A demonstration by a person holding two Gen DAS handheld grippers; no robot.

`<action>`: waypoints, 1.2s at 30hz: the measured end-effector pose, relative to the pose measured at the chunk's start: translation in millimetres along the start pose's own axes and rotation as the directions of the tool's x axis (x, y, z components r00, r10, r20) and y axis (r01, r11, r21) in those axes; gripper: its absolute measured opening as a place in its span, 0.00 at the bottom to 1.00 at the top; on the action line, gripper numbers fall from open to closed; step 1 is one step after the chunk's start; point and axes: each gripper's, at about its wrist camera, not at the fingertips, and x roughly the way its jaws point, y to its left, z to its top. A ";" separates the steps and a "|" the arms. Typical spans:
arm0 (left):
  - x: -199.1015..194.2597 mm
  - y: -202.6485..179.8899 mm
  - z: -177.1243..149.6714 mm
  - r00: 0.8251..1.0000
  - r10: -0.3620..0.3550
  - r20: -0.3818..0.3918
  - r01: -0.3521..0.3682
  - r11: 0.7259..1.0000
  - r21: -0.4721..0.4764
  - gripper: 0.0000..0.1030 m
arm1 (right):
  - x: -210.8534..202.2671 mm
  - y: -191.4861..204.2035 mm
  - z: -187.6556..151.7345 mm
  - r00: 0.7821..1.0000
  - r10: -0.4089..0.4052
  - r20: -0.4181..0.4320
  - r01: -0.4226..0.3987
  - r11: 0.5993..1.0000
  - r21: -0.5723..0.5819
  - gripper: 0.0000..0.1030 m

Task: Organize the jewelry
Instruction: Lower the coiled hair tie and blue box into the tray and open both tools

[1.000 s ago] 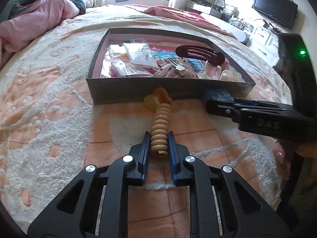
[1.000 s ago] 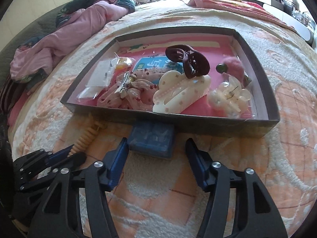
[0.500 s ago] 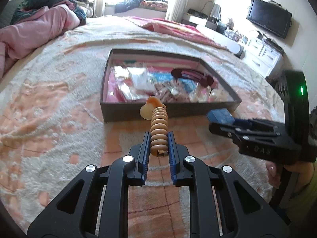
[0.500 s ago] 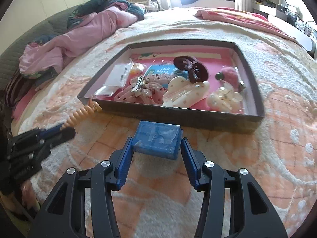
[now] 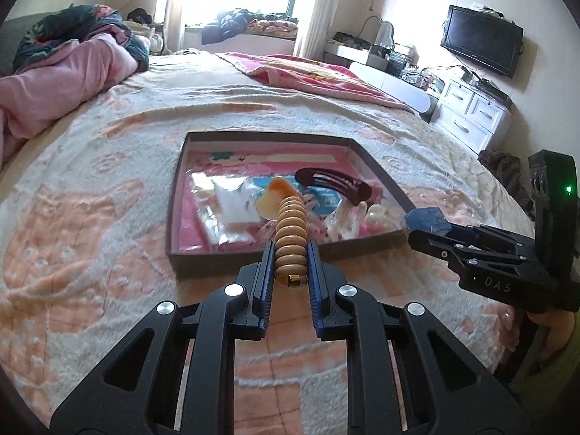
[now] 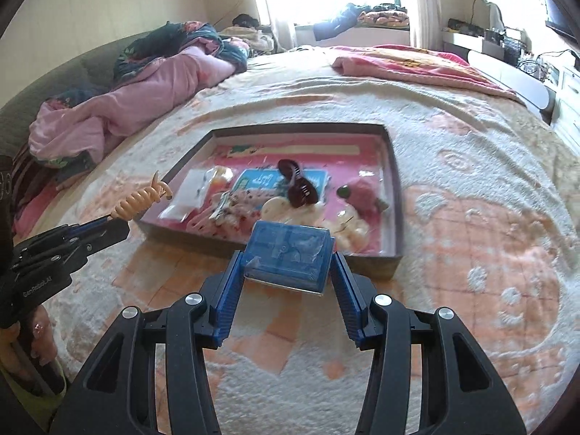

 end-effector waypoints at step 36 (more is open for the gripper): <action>100.3 -6.1 35.5 0.997 0.031 -0.066 -0.030 0.999 0.017 0.11 | 60.0 -39.4 44.6 0.997 -0.080 0.018 0.080 0.997 -0.022 0.45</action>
